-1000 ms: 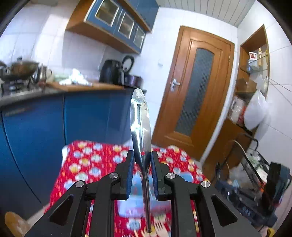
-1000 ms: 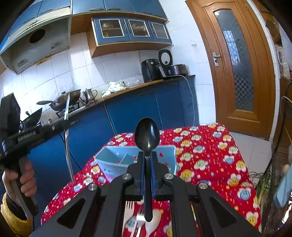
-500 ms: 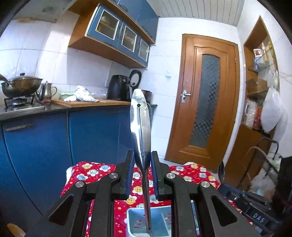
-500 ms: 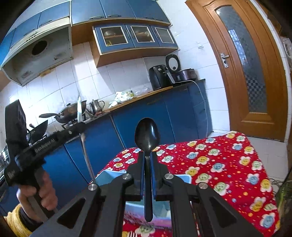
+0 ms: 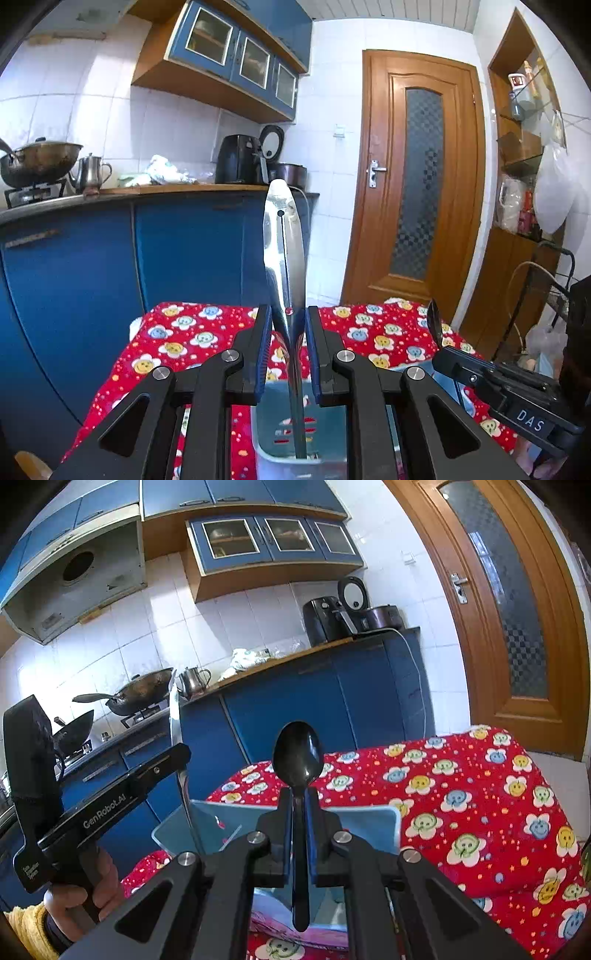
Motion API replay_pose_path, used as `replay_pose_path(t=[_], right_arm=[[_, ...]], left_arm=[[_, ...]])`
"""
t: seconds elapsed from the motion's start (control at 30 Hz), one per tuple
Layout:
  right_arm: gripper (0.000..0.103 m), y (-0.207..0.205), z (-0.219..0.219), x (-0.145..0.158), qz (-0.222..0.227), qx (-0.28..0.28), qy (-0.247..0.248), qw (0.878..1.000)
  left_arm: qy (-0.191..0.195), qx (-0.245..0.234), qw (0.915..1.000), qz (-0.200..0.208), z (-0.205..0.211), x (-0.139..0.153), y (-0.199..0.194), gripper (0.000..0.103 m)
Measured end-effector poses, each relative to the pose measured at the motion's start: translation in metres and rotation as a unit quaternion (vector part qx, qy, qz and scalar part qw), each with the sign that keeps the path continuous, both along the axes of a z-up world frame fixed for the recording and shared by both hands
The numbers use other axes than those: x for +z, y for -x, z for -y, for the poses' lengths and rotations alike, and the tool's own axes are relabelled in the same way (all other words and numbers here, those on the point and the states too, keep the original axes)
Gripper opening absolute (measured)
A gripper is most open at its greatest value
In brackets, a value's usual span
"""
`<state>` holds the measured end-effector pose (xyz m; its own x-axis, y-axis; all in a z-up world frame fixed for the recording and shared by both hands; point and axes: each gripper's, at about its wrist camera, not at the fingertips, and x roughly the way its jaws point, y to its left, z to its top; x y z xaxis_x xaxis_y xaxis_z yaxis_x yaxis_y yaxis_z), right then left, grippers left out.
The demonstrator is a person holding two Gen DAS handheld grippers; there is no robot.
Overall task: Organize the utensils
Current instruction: 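Lift the knife and spoon into the blue caddy and open both tools, then withdraw both open tools from the caddy back toward the utensils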
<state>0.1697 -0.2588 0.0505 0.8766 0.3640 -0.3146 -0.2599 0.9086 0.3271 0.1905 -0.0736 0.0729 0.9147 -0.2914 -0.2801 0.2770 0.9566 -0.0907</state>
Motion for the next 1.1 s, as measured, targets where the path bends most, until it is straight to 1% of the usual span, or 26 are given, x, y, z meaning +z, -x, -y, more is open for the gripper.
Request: replay_pose_path(t=[0.2,0.33,0.5,0.6,0.67,0.73,0.77,0.8,0.87,0.97,1.1], right_arm=[[0.008,-0.002,0.002,-0.01,-0.025,-0.005,0.005,1.0],[0.008,-0.002,0.003,-0.01,-0.03,-0.009,0.009,0.999],[0.009,0.0,0.003,-0.009,-0.038,-0.011,0.021,0.999],[0.009,0.001,0.004,-0.01,-0.045,-0.011,0.022,0.999],[0.009,0.001,0.004,-0.011,-0.05,-0.01,0.022,0.998],[0.014,0.002,0.004,-0.011,-0.052,-0.013,0.022,0.998],[0.015,0.003,0.005,-0.01,-0.052,-0.014,0.018,0.998],[0.023,0.003,0.006,-0.009,-0.053,-0.014,0.015,0.998],[0.032,0.006,0.009,-0.007,-0.049,-0.018,0.006,0.999],[0.033,0.01,0.009,-0.002,-0.042,-0.022,0.008,0.999],[0.033,0.015,0.009,0.004,-0.042,-0.022,0.008,0.999]], left_arm=[[-0.007,-0.006,0.9999,-0.008,0.004,-0.008,0.003,0.018],[-0.011,-0.007,0.9998,-0.014,0.005,-0.012,0.004,0.019],[-0.013,-0.01,0.9994,-0.031,0.006,-0.02,0.005,0.019],[-0.013,-0.014,0.9986,-0.049,0.007,-0.026,0.004,0.019],[-0.014,-0.012,0.9986,-0.049,0.007,-0.026,0.005,0.02],[-0.015,-0.017,0.9982,-0.055,0.007,-0.025,0.006,0.026],[-0.014,-0.024,0.9977,-0.062,0.007,-0.025,0.006,0.034],[-0.013,-0.026,0.9976,-0.063,0.008,-0.024,0.007,0.04],[-0.014,-0.027,0.9976,-0.062,0.008,-0.023,0.012,0.042],[-0.017,-0.027,0.9975,-0.063,0.007,-0.02,0.016,0.043],[-0.01,-0.032,0.9967,-0.074,0.002,-0.017,0.024,0.043]])
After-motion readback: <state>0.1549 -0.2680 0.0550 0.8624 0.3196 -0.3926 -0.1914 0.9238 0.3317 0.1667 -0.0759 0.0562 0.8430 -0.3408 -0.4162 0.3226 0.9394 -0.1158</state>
